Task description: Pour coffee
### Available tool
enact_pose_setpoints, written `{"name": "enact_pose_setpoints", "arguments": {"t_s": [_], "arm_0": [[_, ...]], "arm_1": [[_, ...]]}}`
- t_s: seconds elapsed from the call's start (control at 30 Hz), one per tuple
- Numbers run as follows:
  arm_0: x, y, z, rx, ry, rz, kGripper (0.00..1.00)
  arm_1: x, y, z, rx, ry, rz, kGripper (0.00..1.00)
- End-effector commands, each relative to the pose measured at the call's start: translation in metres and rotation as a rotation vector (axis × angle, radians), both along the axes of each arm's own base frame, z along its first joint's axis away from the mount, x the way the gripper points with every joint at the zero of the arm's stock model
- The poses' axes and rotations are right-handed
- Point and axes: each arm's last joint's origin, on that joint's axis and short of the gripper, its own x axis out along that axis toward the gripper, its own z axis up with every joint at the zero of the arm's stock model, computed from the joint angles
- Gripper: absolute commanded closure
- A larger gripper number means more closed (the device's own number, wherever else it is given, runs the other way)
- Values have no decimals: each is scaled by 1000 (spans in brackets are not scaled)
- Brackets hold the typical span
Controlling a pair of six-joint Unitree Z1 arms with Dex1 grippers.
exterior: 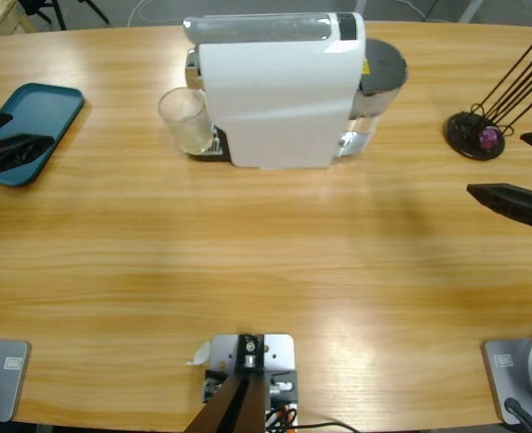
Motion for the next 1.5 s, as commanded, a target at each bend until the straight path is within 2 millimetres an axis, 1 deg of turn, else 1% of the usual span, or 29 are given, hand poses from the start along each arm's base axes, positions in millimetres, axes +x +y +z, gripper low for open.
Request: {"name": "enact_pose_setpoints", "arguments": {"t_s": [0.03,1.5], "arm_0": [[1,-2,-14,27,44,-22,72],[2,-2,-14,27,40,-23,72]], "arm_1": [[3,0,-11,-28,22,-12,0],[8,4,-14,-42,40,-14,0]]}}
